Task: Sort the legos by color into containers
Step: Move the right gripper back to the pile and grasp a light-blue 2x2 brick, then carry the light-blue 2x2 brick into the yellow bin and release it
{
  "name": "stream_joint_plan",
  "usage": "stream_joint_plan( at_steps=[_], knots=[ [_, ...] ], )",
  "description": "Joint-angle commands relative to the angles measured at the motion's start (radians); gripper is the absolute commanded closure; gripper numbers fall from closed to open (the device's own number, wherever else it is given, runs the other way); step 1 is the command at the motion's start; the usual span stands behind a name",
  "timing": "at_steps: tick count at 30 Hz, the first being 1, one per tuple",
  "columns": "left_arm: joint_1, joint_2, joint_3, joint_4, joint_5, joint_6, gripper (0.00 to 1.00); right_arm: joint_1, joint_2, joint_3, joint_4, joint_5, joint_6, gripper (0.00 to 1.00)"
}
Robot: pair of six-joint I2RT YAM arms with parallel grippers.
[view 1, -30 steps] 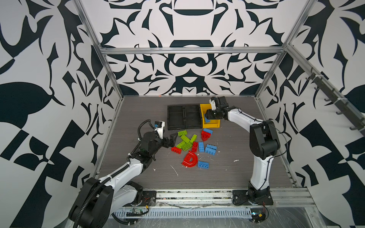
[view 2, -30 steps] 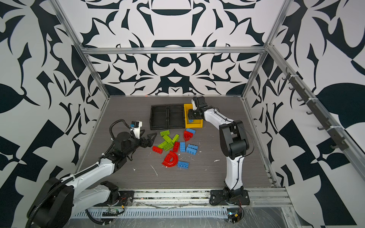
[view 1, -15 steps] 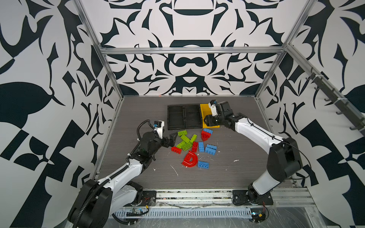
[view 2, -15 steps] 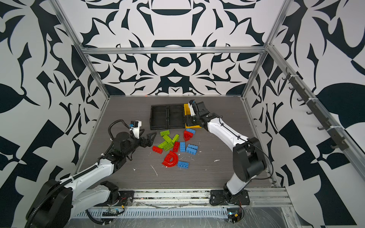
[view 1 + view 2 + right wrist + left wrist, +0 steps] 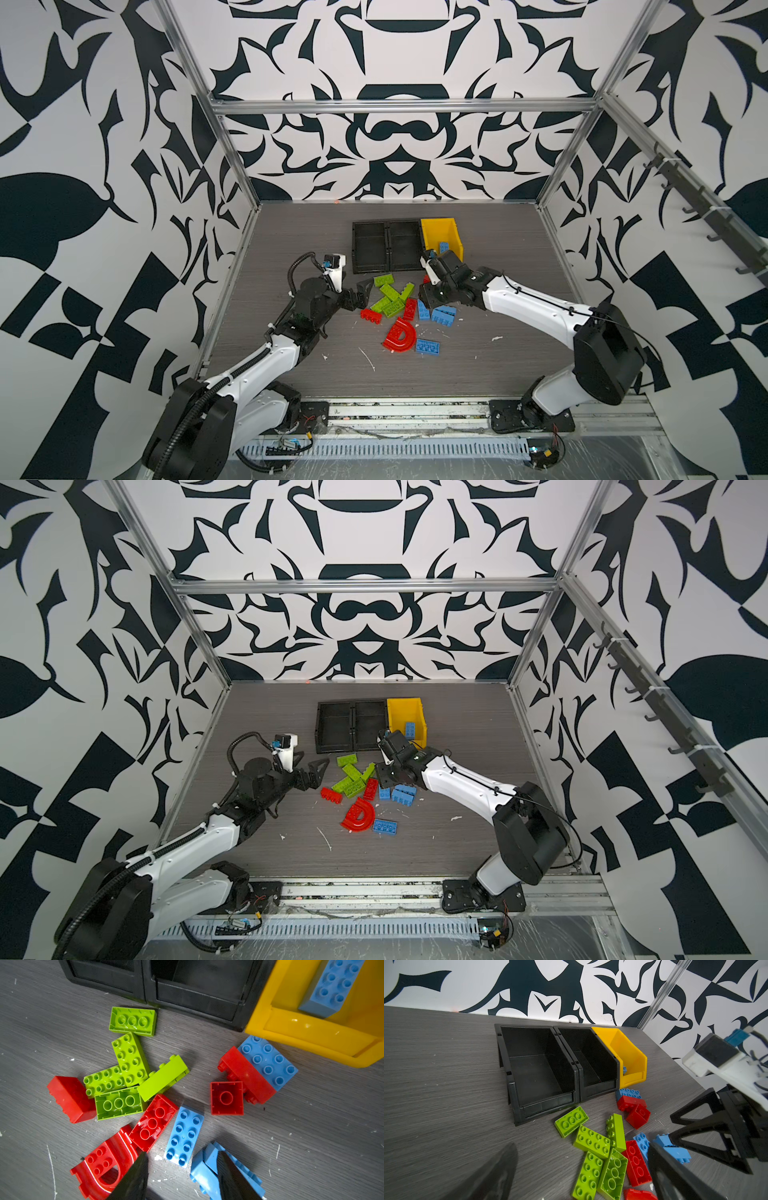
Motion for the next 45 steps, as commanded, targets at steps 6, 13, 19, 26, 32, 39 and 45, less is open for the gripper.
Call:
stream_joint_plan(
  at_steps=[6,13,19,26,32,39,45],
  knots=[
    [-0.003,-0.016,-0.021,0.012,-0.009,-0.004,0.00,0.017,0.088,0.025,-0.001,0.068,0.026,0.47],
    [-0.003,-0.022,-0.024,0.009,-0.017,-0.002,0.00,0.030,0.150,0.055,0.007,0.061,0.016,0.50],
    [-0.003,-0.024,-0.024,0.010,-0.028,-0.002,0.00,0.032,0.201,0.075,0.011,0.050,0.013,0.50],
    [-0.003,-0.027,-0.025,0.009,-0.031,0.000,0.00,0.032,0.236,0.079,0.015,0.045,0.011,0.51],
    [-0.003,-0.026,-0.024,0.009,-0.031,-0.001,0.00,0.032,0.243,0.078,0.026,0.051,0.013,0.55],
    [-0.003,-0.032,-0.027,0.008,-0.033,0.000,0.00,0.032,0.271,0.096,0.024,0.059,0.020,0.61],
    [-0.003,-0.033,-0.028,0.009,-0.034,-0.001,0.00,0.032,0.225,0.082,0.033,0.059,0.036,0.64]
  ],
)
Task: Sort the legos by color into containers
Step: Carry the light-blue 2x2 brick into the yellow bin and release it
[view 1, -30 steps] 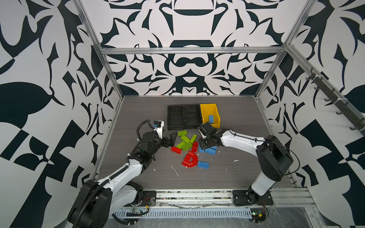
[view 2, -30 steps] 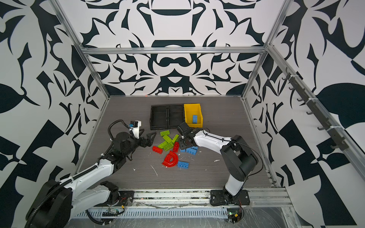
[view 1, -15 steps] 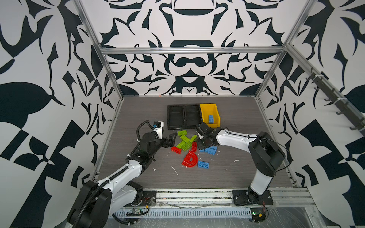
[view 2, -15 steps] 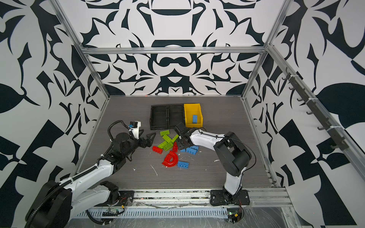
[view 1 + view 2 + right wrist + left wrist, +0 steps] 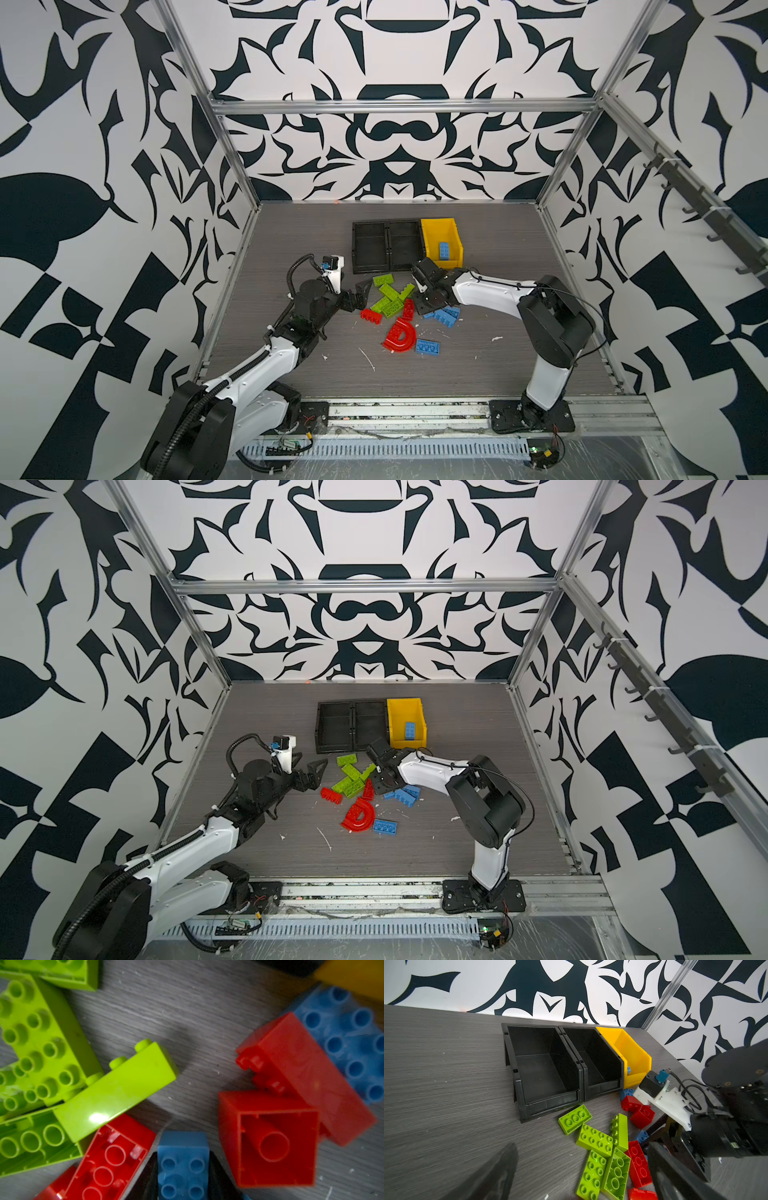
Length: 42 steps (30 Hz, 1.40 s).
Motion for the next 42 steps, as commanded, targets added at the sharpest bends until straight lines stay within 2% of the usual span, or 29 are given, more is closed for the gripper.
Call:
stream_joint_plan(
  at_steps=[1,12,20,26,29,32,36,42],
  knots=[
    [-0.003,-0.017,-0.013,0.010,-0.007,-0.001,0.00,0.003,-0.064,0.008,0.018,0.019,0.019,0.65],
    [-0.003,-0.015,-0.015,0.014,-0.013,-0.001,0.00,-0.010,-0.236,-0.015,0.048,0.000,0.032,0.67],
    [-0.003,-0.015,-0.016,0.018,-0.016,-0.003,0.00,-0.140,-0.252,0.118,0.023,-0.089,-0.050,0.67],
    [-0.002,-0.012,-0.018,0.021,-0.003,-0.010,0.00,-0.264,-0.162,0.228,0.047,-0.139,-0.099,0.68],
    [-0.003,0.012,-0.031,0.044,-0.014,-0.056,0.00,-0.321,-0.093,0.296,0.053,-0.165,-0.097,0.68],
    [-0.003,0.070,-0.023,0.070,0.020,-0.102,0.00,-0.351,-0.028,0.358,0.069,-0.178,-0.099,0.68],
    [-0.004,0.120,-0.017,0.124,0.087,-0.089,0.00,-0.372,0.068,0.445,0.072,-0.179,-0.110,0.68],
    [-0.005,0.083,-0.036,0.131,0.116,-0.060,0.00,-0.394,0.202,0.531,0.064,-0.179,-0.112,0.68]
  ],
)
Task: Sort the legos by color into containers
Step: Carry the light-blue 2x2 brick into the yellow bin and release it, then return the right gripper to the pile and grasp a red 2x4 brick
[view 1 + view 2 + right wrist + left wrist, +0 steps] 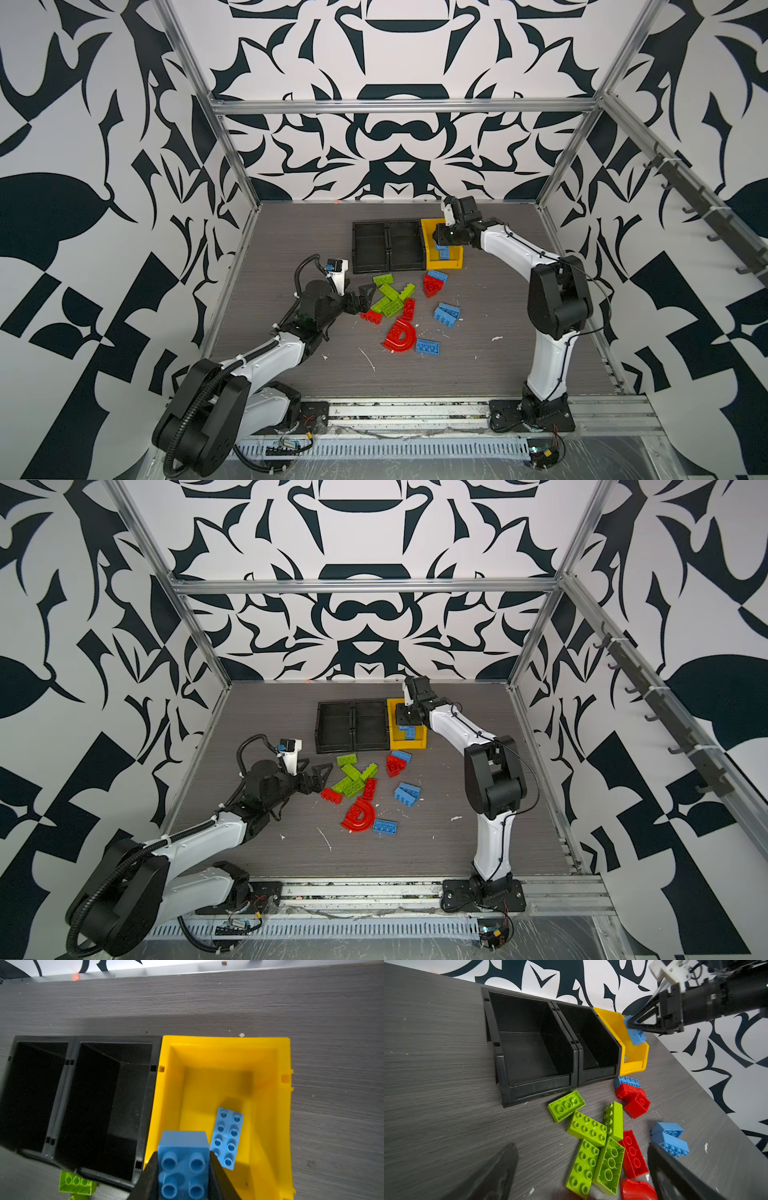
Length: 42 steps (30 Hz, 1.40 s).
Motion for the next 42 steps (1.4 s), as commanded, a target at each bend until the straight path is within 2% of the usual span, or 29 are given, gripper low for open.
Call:
stream_joint_plan(
  at_steps=[1,7,10,11,19,23,29,36,42],
  knots=[
    [-0.004,-0.037,-0.017,0.038,0.038,0.015,0.00,-0.010,0.029,0.070,0.005,-0.009,-0.014,0.67],
    [-0.004,-0.068,-0.013,0.013,0.031,0.036,0.00,-0.011,0.041,0.080,0.017,-0.001,-0.014,0.64],
    [-0.004,-0.079,-0.018,0.011,0.025,0.038,0.00,-0.011,0.031,0.081,0.015,0.009,-0.016,0.52],
    [-0.004,-0.080,-0.018,0.009,0.025,0.037,0.00,-0.011,0.026,0.081,0.011,0.010,-0.017,0.50],
    [-0.004,-0.118,-0.018,-0.020,0.013,0.044,0.00,0.004,-0.101,-0.008,-0.033,-0.001,-0.011,0.46],
    [-0.003,-0.141,-0.027,-0.026,-0.013,0.042,0.00,0.078,-0.246,-0.167,-0.005,0.041,0.006,0.46],
    [-0.004,-0.141,-0.027,-0.028,-0.024,0.043,0.00,0.240,-0.431,-0.439,0.079,0.099,0.095,0.46],
    [-0.004,-0.163,-0.051,0.003,-0.034,0.027,0.00,0.389,-0.467,-0.543,0.097,0.137,0.177,0.46],
    [-0.004,-0.195,-0.059,0.005,-0.016,0.024,0.00,0.417,-0.445,-0.585,0.136,0.120,0.189,0.45]
  ],
)
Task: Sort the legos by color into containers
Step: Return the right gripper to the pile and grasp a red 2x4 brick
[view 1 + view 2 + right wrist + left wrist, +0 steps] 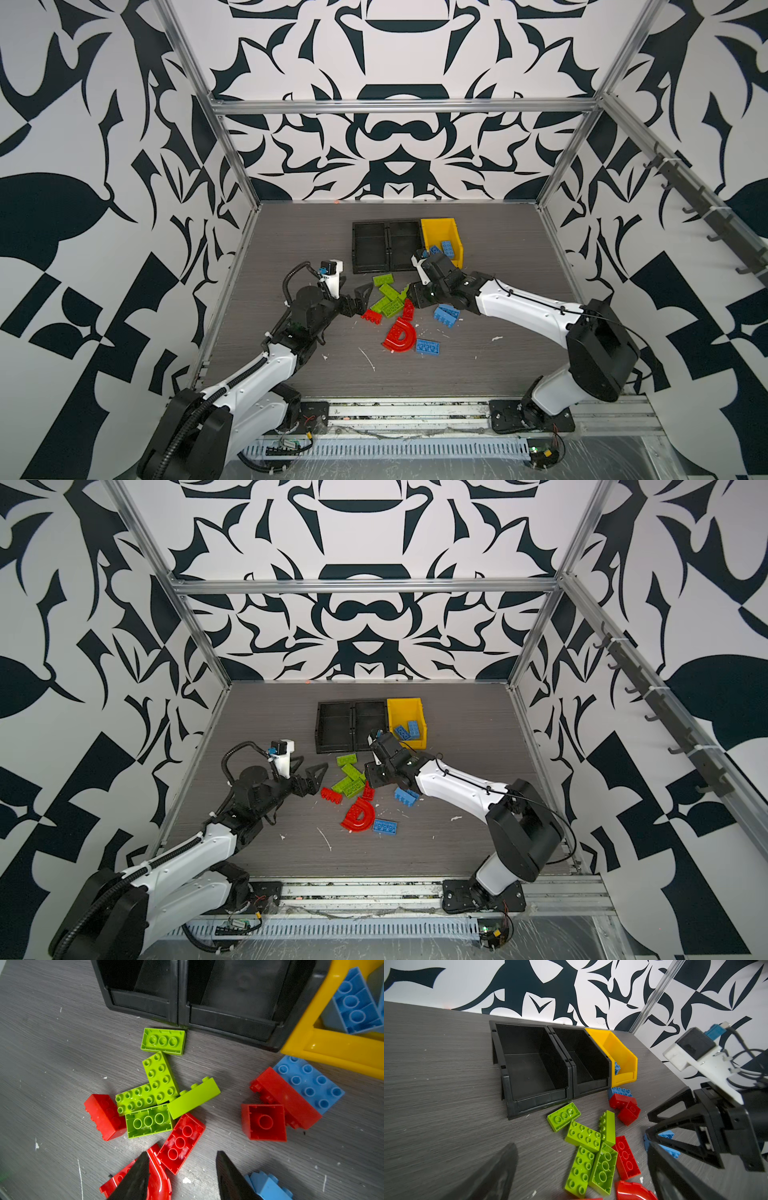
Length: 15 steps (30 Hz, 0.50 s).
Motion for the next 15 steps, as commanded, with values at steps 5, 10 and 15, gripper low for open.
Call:
stream_joint_plan(
  at_steps=[5,10,15],
  knots=[
    [-0.004,-0.040,-0.041,0.067,0.010,-0.018,0.00,0.027,0.036,-0.029,0.058,0.016,0.041,0.45],
    [-0.004,-0.034,-0.034,0.064,0.019,-0.018,0.00,0.041,0.070,-0.029,0.058,0.019,0.047,0.45],
    [-0.004,-0.030,-0.035,0.064,0.015,-0.020,0.00,0.054,0.098,-0.041,0.071,0.015,0.053,0.45]
  ],
)
